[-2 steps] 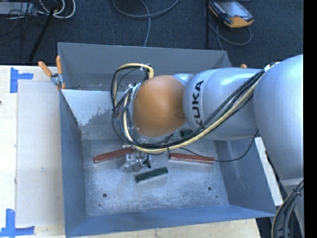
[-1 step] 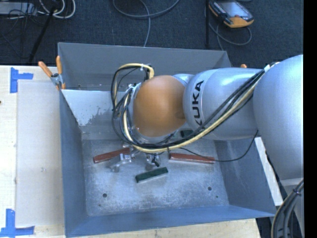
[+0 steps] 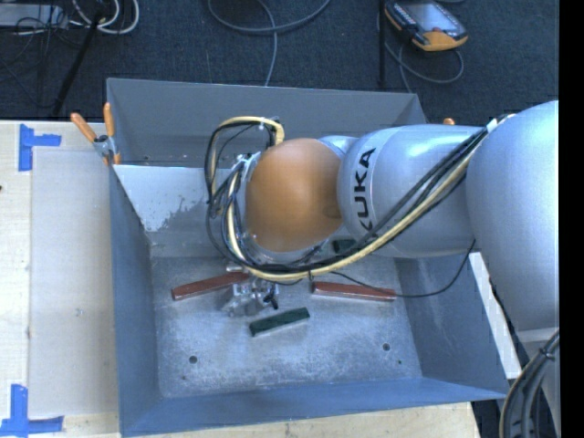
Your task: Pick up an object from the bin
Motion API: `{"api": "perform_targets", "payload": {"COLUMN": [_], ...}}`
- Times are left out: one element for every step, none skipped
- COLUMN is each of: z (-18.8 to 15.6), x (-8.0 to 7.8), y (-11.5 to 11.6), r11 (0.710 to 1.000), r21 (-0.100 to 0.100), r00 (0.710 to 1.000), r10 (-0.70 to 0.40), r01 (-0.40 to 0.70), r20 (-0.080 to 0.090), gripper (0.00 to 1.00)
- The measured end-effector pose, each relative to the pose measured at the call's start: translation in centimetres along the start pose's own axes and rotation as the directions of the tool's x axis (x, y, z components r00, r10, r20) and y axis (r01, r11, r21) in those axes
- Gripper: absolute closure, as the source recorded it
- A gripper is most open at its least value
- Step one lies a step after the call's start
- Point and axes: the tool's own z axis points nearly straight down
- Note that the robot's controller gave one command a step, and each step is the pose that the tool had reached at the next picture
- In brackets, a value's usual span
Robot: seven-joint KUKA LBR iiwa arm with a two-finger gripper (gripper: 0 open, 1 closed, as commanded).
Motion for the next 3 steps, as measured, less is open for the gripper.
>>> {"api": "perform_targets", "payload": {"z": [0.02, 0.0, 0.02], "x": [0.01, 0.03, 0.02], "y": [0.01, -0.01, 0.01], "r11": [1.0, 1.0, 1.0], "r21": [0.0, 0.0, 0.0], "r00": [1.0, 1.0, 1.0], "r10": [0.001, 0.002, 0.002], "r01": [-0.001, -0.002, -0.002], "r20": [0.0, 0.0, 0.0], "gripper": [0.0, 1.0, 0.0]}}
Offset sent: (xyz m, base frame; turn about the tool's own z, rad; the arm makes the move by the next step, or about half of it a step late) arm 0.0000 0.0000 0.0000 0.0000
